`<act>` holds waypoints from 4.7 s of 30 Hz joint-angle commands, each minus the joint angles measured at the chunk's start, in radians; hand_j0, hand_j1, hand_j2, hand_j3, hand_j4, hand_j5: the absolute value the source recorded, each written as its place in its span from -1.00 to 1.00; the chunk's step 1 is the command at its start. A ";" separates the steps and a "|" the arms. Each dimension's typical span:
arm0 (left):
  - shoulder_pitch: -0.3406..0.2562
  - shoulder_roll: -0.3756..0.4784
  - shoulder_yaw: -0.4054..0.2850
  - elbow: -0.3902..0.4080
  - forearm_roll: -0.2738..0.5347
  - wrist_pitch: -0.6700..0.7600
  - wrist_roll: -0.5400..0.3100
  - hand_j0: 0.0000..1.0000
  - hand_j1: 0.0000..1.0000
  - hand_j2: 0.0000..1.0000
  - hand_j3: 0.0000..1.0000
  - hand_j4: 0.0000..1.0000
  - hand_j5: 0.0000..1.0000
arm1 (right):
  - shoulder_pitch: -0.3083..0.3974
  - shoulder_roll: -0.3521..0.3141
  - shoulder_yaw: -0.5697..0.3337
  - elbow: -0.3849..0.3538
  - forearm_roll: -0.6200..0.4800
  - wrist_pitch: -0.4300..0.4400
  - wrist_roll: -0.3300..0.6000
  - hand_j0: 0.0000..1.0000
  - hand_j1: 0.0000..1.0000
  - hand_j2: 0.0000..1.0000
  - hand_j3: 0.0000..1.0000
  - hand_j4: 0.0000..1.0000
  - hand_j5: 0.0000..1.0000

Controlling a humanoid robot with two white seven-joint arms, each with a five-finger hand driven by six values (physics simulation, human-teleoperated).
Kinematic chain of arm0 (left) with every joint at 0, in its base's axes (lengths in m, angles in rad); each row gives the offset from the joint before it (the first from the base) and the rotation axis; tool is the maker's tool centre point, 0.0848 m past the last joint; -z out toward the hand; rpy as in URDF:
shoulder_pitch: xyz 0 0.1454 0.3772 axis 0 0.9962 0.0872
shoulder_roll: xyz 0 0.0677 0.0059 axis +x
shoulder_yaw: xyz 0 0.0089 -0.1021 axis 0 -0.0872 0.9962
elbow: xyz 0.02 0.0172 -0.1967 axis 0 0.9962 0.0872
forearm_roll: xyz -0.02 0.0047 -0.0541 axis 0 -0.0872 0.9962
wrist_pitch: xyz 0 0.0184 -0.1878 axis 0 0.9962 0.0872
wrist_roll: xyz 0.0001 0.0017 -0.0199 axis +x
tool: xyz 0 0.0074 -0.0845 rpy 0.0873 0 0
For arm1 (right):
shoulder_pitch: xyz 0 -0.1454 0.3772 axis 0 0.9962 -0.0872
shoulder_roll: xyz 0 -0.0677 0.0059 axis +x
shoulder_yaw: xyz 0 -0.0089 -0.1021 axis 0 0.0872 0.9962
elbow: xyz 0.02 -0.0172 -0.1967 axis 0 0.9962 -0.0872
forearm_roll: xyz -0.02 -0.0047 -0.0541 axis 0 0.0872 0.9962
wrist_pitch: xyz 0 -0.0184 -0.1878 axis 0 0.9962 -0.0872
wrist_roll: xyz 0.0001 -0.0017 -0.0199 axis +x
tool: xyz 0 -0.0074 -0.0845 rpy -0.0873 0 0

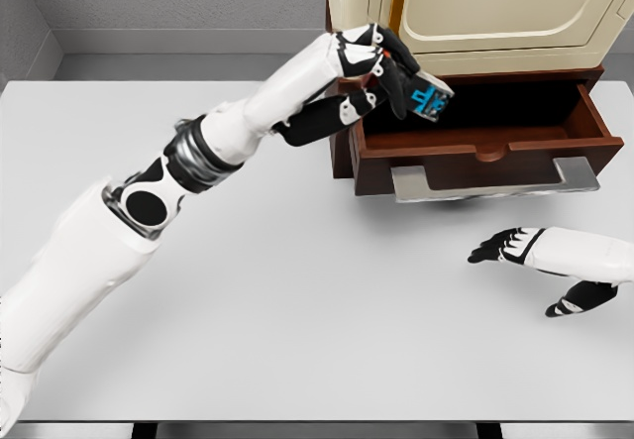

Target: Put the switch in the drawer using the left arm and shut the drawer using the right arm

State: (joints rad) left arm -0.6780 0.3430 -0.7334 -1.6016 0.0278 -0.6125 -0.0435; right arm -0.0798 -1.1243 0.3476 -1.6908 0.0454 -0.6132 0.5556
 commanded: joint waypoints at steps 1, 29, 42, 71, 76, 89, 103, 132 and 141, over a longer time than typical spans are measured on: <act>0.000 -0.018 -0.006 0.012 0.001 0.002 0.020 -0.40 -0.40 -0.40 -0.40 -0.40 -0.40 | 0.000 -0.002 0.001 0.000 -0.007 0.002 0.000 1.00 1.00 1.00 1.00 1.00 1.00; -0.046 -0.154 -0.038 0.183 -0.078 0.002 0.040 -0.40 -0.40 -0.40 -0.40 -0.40 -0.40 | 0.002 -0.002 0.001 0.003 -0.007 0.002 0.003 1.00 1.00 1.00 1.00 1.00 1.00; -0.058 -0.194 -0.037 0.247 -0.097 0.002 0.037 -0.40 -0.40 -0.40 -0.40 -0.40 -0.40 | 0.002 -0.002 0.001 0.003 -0.007 0.002 0.004 1.00 1.00 1.00 1.00 1.00 1.00; -0.077 -0.210 -0.020 0.287 -0.129 0.002 0.083 0.55 0.55 0.55 0.55 0.55 0.55 | 0.002 -0.002 0.001 0.005 -0.007 0.002 0.006 1.00 1.00 1.00 1.00 1.00 1.00; -0.066 -0.208 -0.020 0.273 -0.128 0.002 0.079 0.52 0.52 0.52 0.52 0.52 0.52 | 0.000 -0.002 -0.001 0.005 -0.007 0.002 0.007 1.00 1.00 1.00 1.00 1.00 1.00; -0.028 0.659 0.003 -0.087 0.224 0.002 -0.334 1.00 1.00 1.00 1.00 1.00 1.00 | 0.002 -0.014 -0.001 0.002 -0.007 0.002 0.003 0.70 0.70 0.70 0.70 0.70 0.70; -0.038 0.662 -0.098 -0.086 0.343 0.002 -0.429 1.00 1.00 1.00 1.00 1.00 1.00 | -0.003 -0.066 -0.005 -0.001 -0.036 0.002 -0.011 -0.55 -0.55 -0.55 -0.55 -0.55 -0.55; 0.077 0.674 -0.014 -0.112 0.281 0.002 -0.429 1.00 1.00 1.00 1.00 1.00 1.00 | -0.092 -0.080 -0.006 -0.009 -0.122 0.002 -0.079 -0.63 -0.63 -0.63 -0.63 -0.63 -0.63; 0.077 0.676 -0.011 -0.109 0.282 0.002 -0.429 1.00 1.00 1.00 1.00 1.00 1.00 | -0.052 -0.080 0.001 -0.010 -0.119 0.002 -0.062 -0.62 -0.62 -0.62 -0.62 -0.62 -0.62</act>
State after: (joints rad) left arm -0.6013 1.0184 -0.7443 -1.7111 0.3010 -0.6132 -0.4729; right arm -0.1258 -1.2019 0.3500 -1.6987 -0.0345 -0.6231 0.4898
